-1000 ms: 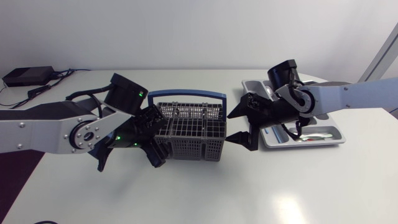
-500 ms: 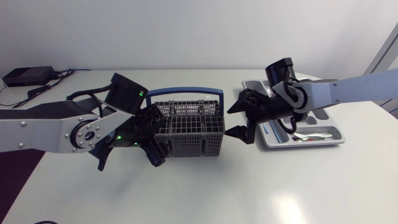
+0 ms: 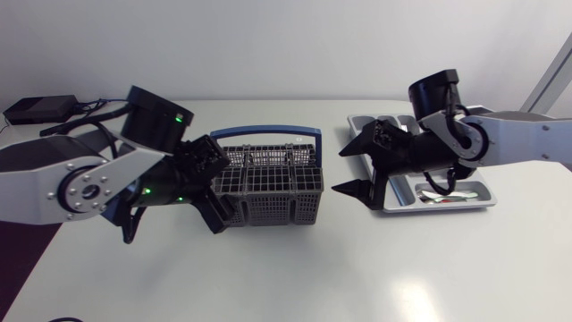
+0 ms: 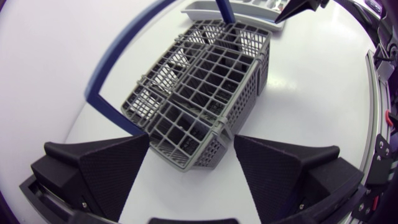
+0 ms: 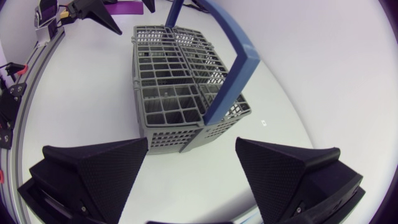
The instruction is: Unload the cutlery basket into the drawer organizer.
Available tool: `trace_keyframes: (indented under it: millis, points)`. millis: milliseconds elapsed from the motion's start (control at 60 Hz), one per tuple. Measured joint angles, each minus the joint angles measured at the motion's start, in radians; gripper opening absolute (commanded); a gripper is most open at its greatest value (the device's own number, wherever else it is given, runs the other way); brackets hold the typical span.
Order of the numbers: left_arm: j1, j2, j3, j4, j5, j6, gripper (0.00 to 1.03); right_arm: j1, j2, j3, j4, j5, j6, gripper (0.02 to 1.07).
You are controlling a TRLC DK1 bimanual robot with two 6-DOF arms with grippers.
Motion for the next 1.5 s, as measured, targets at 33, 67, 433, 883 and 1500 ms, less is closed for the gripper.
trace_keyframes:
  millis: [33, 67, 433, 883, 1500]
  points:
    - [0.008, -0.022, 0.0, -0.003, 0.002, 0.0, 0.99, -0.005, -0.02, -0.005, -0.002, 0.006, 0.001, 1.03]
    - [0.019, -0.045, 0.0, -0.007, 0.003, 0.0, 0.99, -0.013, -0.042, -0.01, -0.002, 0.011, 0.006, 1.03]
    - [0.141, -0.217, -0.018, -0.055, 0.061, -0.016, 0.99, -0.076, -0.244, -0.091, -0.025, 0.038, 0.077, 1.03]
    - [0.428, -0.317, -0.052, -0.05, 0.261, -0.193, 0.99, -0.158, -0.502, -0.265, 0.088, 0.224, 0.249, 1.03]
    - [0.505, -0.475, -0.184, 0.01, 0.269, -0.275, 0.99, -0.312, -0.902, -0.483, 0.16, 0.303, 0.399, 1.03]
